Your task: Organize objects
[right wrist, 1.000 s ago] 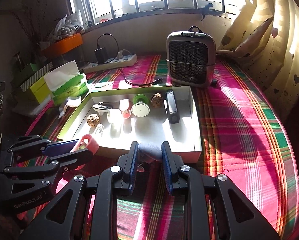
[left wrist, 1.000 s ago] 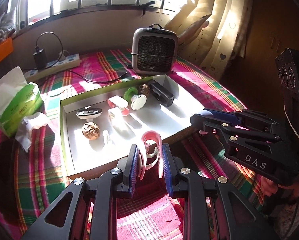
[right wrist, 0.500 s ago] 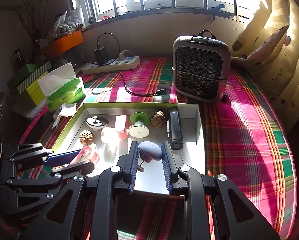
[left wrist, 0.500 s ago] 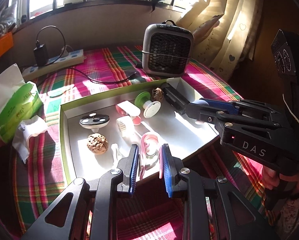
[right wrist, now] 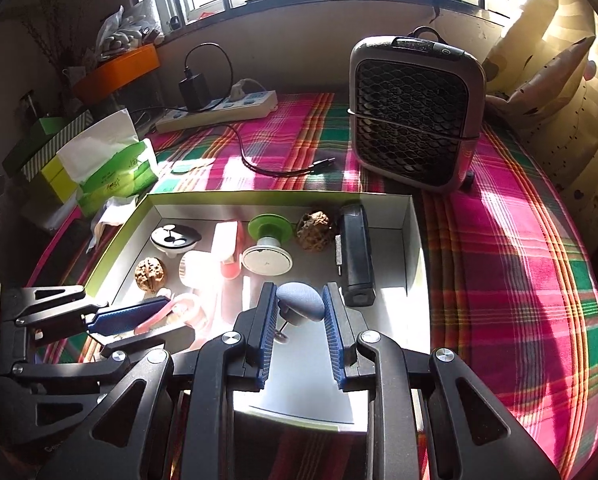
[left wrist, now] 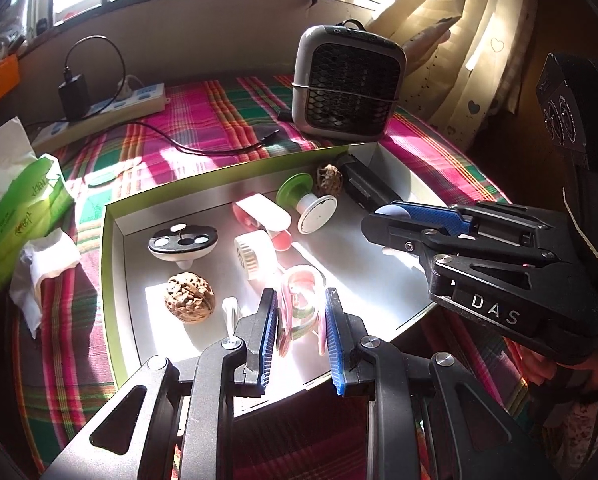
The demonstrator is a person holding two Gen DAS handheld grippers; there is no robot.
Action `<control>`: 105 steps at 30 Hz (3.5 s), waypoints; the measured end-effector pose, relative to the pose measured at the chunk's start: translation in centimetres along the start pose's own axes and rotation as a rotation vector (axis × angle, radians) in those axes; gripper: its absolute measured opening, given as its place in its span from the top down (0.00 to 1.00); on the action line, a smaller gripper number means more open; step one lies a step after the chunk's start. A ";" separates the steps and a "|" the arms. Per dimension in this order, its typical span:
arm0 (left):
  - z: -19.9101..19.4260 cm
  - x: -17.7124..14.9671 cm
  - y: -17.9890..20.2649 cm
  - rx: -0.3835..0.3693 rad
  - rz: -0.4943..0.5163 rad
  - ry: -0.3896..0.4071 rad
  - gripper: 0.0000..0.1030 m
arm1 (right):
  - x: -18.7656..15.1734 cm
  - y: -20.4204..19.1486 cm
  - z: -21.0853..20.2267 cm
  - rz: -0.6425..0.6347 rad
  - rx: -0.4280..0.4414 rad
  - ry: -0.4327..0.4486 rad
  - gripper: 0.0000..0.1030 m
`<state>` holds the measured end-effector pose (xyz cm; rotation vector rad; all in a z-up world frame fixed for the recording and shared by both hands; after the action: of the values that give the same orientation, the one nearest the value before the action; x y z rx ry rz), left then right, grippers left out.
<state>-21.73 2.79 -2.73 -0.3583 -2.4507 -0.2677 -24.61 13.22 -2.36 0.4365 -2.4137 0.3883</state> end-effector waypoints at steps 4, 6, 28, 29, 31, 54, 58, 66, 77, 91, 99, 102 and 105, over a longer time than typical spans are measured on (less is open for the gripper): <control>0.4 0.0 -0.1 0.003 0.003 -0.008 0.80 | -0.1 0.1 0.8 -0.003 0.002 -0.018 0.76; 0.7 -0.1 -0.2 0.004 0.001 -0.016 0.80 | -0.1 0.1 1.1 -0.008 0.000 -0.025 0.76; 1.7 0.0 -0.9 0.012 -0.029 -0.033 0.79 | -0.3 0.1 2.2 -0.030 -0.022 -0.035 0.76; 1.7 0.0 -0.9 0.014 -0.028 -0.033 0.79 | -0.3 0.0 2.2 -0.028 -0.024 -0.032 0.76; 1.7 0.0 -0.9 0.017 -0.030 -0.034 0.78 | -0.3 0.1 2.2 -0.028 -0.029 -0.030 0.76; 0.2 -0.6 -1.2 0.080 -0.045 -0.010 0.70 | -0.4 -0.4 0.6 -0.008 -0.029 0.013 0.60; -0.4 -0.6 -1.2 0.102 -0.050 0.008 0.70 | -0.4 -0.8 -0.2 -0.022 -0.046 0.034 0.60; -2.3 -0.5 -0.9 0.143 -0.050 0.058 0.70 | -0.7 -0.9 -1.8 -0.002 -0.063 0.062 0.58; -4.8 -1.7 -0.1 0.200 -0.052 0.110 0.70 | -1.7 -2.1 -4.2 -0.004 -0.081 0.101 0.54; -6.3 -5.1 0.5 0.246 -0.075 0.098 0.70 | -4.5 -3.1 -6.2 0.000 -0.097 0.107 0.50; -6.1 -7.5 0.7 0.263 -0.086 0.064 0.70 | -6.7 -3.3 -6.2 0.012 -0.099 0.070 0.49; -6.0 -8.2 0.6 0.265 -0.099 0.049 0.70 | -7.4 -3.2 -6.1 0.018 -0.106 0.059 0.49; -5.9 -8.8 0.6 0.261 -0.113 0.042 0.70 | -8.2 -3.0 -5.9 0.022 -0.115 0.042 0.49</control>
<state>-11.49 0.01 -3.56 -0.1011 -2.4288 -0.0014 -14.16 14.45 -2.68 0.3473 -2.3875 0.2642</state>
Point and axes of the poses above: each gripper's, at about its wrist camera, not at the fingertips, and z roughly the way its jaws point, y to its right, x to its top, the point moved 6 cm from there along z, roughly the way its jaws point, and after that the axes turned 3 degrees about z, right-handed, at the moved point
